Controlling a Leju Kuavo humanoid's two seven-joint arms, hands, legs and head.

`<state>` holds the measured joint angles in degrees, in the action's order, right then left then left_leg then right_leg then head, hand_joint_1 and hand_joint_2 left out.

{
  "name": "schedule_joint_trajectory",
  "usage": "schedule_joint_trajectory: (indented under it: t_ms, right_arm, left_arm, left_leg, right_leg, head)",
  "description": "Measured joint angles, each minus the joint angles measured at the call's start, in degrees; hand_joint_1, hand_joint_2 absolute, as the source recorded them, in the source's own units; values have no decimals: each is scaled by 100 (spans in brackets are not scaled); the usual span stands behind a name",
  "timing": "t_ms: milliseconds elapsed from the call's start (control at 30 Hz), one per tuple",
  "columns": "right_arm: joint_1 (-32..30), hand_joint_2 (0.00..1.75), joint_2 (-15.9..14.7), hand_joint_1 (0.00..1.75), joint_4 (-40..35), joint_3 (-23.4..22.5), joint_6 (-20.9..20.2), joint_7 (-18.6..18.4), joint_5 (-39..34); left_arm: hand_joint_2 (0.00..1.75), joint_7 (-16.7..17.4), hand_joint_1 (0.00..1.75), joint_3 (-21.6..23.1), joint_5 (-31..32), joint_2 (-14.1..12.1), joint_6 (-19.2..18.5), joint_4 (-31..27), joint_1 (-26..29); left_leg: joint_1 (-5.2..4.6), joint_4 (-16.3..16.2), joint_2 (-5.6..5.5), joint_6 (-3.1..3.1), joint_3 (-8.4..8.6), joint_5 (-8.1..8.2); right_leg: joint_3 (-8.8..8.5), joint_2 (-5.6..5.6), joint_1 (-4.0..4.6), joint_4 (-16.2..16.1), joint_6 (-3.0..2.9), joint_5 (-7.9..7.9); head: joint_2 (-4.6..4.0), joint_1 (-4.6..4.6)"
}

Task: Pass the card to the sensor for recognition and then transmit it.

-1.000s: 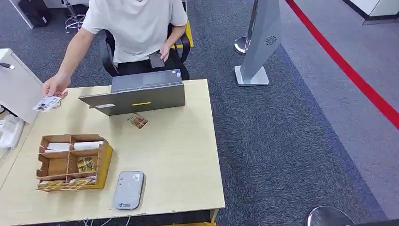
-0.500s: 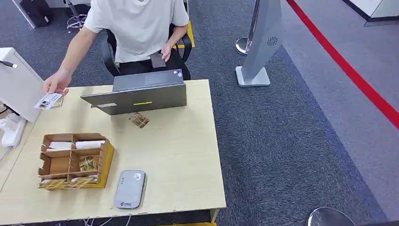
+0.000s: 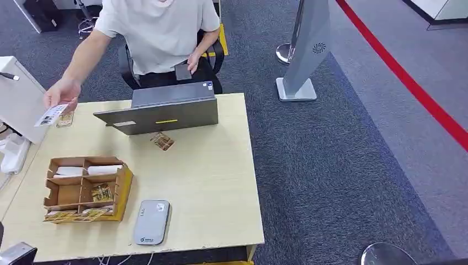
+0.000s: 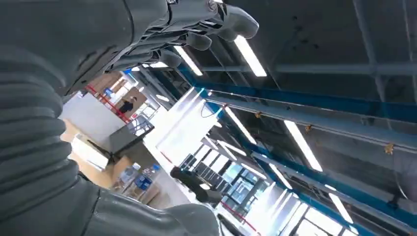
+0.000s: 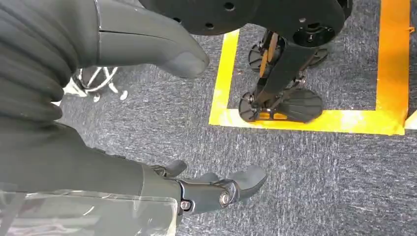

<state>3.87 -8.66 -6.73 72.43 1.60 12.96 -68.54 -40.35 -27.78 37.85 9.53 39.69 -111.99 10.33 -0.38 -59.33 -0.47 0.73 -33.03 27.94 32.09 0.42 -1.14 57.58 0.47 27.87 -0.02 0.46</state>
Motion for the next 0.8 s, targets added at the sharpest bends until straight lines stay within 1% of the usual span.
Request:
schedule_joint_trajectory:
  t_ms: [67,133,167,233,333,433,500,600,700,800]
  right_arm:
    - [3,175,0,0,0,33,0,-20,9]
    - [18,175,0,0,0,68,-2,-48,75]
    - [25,175,0,0,-2,94,-9,-59,120]
    - [68,175,0,0,-2,155,-22,-66,172]
    - [125,175,-2,0,-2,219,-28,-112,195]
    - [162,175,-9,0,-2,267,-28,-142,192]
    - [172,175,-28,0,-2,284,-35,-186,186]
    - [170,175,-77,0,-2,319,-50,-217,168]
    - [164,175,-109,0,-2,341,-52,-227,168]
    - [156,175,-122,0,-2,345,-59,-236,160]
  left_arm:
    - [175,0,0,24,273,-15,0,37,-154]
    - [175,24,0,22,749,-68,4,228,-414]
    - [175,136,0,22,1228,-138,4,447,-644]
    - [175,443,0,22,2019,-304,7,930,-1093]
    - [175,962,0,22,2653,-591,9,1656,-1656]
    - [175,1428,0,26,3105,-894,9,2357,-2140]
    - [175,1721,0,77,3307,-1094,9,2794,-2429]
    - [175,2099,0,258,3417,-1373,11,3318,-2771]
    - [175,2209,0,400,3423,-1552,15,3626,-2967]
    - [175,2362,0,557,3410,-1680,20,3785,-3019]
  left_leg:
    - [0,0,-3,0,-3,0]
    - [-1,0,-5,1,-2,-1]
    - [-1,0,-7,10,-4,-8]
    - [-1,0,-20,1,-10,-20]
    - [0,0,-13,-13,-9,-30]
    - [1,0,-13,-14,-9,-36]
    - [4,0,-13,-11,-11,-39]
    - [4,0,-11,-12,-16,-39]
    - [4,0,-6,-11,-17,-38]
    - [3,0,-5,-11,-20,-37]
  right_leg:
    - [1,-4,0,0,0,0]
    - [-1,-7,-1,0,0,0]
    - [0,-9,-1,0,1,-1]
    - [-1,-21,0,0,-6,-9]
    - [8,-13,1,2,-14,-23]
    - [11,-11,3,3,-18,-26]
    - [13,-11,3,3,-18,-27]
    - [14,-8,3,5,-18,-27]
    - [17,-3,3,5,-18,-27]
    - [21,-2,2,4,-17,-26]
  head:
    - [0,2]
    - [2,2]
    - [0,-2]
    - [0,4]
    - [0,-7]
    - [0,-4]
    - [0,-6]
    - [0,-4]
    - [0,-4]
    - [2,-4]
